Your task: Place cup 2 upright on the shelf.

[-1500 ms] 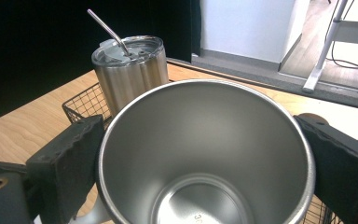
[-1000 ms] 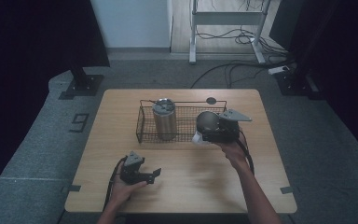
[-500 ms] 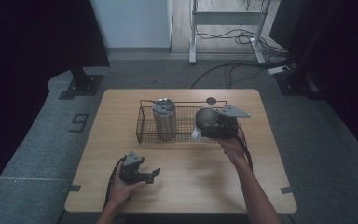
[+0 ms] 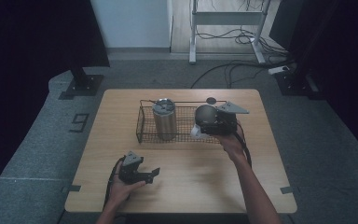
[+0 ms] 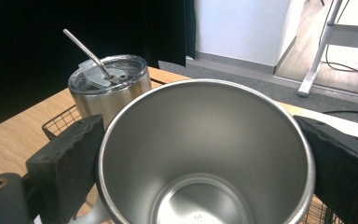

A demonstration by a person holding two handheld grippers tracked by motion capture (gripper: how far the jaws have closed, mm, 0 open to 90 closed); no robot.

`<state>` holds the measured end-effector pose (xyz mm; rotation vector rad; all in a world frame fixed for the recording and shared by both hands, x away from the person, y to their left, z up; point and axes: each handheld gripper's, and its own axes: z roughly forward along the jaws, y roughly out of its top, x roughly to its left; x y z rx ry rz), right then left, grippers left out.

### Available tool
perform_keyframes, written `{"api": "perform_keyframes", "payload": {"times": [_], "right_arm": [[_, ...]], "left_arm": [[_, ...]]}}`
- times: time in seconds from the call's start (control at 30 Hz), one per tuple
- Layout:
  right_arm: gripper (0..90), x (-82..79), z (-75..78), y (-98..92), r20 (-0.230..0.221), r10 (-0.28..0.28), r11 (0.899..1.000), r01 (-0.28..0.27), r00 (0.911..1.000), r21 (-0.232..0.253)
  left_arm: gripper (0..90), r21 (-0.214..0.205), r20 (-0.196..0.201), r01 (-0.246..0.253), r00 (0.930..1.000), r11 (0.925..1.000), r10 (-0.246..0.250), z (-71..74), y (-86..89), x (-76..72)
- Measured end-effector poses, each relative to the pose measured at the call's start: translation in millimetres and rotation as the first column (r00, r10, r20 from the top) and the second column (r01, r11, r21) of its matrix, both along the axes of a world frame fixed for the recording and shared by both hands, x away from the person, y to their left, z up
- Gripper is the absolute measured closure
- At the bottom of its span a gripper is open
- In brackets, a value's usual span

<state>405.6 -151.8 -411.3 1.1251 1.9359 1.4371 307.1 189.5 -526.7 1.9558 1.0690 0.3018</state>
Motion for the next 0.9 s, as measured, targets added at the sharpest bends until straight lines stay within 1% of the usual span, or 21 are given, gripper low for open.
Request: {"api": "perform_keyframes", "payload": {"times": [0.27, 0.5, 0.9], "right_arm": [[5.7, 6.4, -2.4, -3.8, -0.004, -0.01, 1.0, 0.01, 0.9999, 0.011], [5.7, 12.1, -3.4, -5.1, -0.009, -0.017, 1.0, 0.017, 0.9998, 0.007], [5.7, 20.5, -3.3, -2.5, -0.014, -0.019, 1.0, 0.019, 0.9997, 0.009]], "left_arm": [[10.8, 0.0, 0.0, 0.0, 1.0, 1.0, 0.0, -0.2, 0.4, 0.3], [10.8, 0.001, 0.0, 0.0, 1.0, 1.0, 0.0, -0.3, 0.3, 0.3], [10.8, 0.003, 0.001, 0.001, 1.0, 1.0, -0.001, -0.1, 0.6, 0.1]]}}
